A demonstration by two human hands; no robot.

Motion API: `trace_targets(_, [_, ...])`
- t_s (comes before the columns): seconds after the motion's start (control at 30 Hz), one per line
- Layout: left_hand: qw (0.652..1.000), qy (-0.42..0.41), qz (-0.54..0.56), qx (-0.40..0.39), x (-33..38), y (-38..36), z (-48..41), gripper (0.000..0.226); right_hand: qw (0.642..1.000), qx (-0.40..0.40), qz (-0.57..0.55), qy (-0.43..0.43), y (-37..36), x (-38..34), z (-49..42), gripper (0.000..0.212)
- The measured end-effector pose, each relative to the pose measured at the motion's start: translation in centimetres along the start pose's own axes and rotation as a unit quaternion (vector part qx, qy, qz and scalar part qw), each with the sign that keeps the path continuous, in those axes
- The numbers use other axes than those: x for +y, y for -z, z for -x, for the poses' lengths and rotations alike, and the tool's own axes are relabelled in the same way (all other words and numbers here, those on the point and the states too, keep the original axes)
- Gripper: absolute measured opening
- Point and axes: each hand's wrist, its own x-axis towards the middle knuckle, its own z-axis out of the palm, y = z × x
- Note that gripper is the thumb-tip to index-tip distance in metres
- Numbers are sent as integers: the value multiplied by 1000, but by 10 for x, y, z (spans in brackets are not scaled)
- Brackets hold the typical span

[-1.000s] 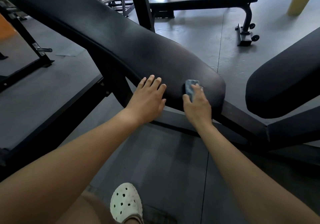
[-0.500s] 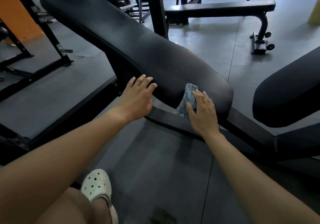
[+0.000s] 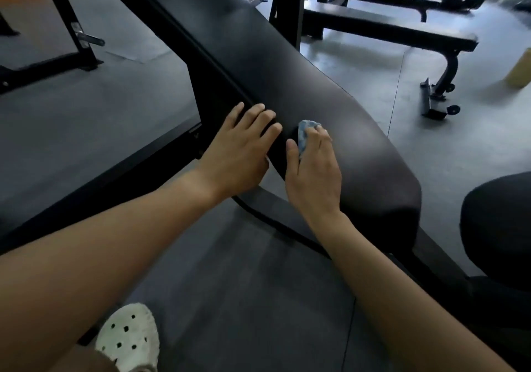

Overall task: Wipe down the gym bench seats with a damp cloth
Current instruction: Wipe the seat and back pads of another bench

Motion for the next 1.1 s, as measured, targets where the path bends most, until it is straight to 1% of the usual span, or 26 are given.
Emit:
trace_targets(0.1, [999,-29,23,26,-16,-1,-4,56,999,-29,2,24,-6,-17,-15,60])
trace_targets(0.2, [996,-64,42,54,-28,-7,-9,53,999,-30,25,32,-5,-13,-16,60])
trace_targets(0.33, [989,-91,57,97,-37,-16,-15,47,998,41,42,21,-4,0,0,54])
trace_targets(0.43, [985,-101,84,110,-40,-20,-18,41,995,80,54,-8,-3,8,14,50])
trace_targets(0.5, [983,-102,97,116,-41,-21,-19,40,993,102,49,-23,-2,15,25,47])
trace_targets(0.63, [980,-116,120,106,-45,-19,-16,45,986,151,42,-50,-5,21,44,42])
trace_targets(0.73, [980,-124,124,94,-50,-17,-11,48,981,168,42,-88,-13,3,36,42])
trace_targets(0.77, [981,-125,119,93,-52,-18,-10,50,981,166,43,-89,-17,-7,30,43])
trace_targets(0.83, [982,-122,108,92,-55,-20,-7,53,986,143,53,-62,-23,-29,16,48])
trace_targets(0.93, [988,-78,100,89,-61,-20,-9,54,990,89,106,-18,-32,-54,-5,55])
trace_targets(1.0, [990,-44,98,86,-65,-19,-11,54,988,50,147,4,-33,-60,-13,59])
trace_targets(1.1, [990,-33,97,93,-69,-21,-13,53,985,-8,162,63,-23,-48,-10,62])
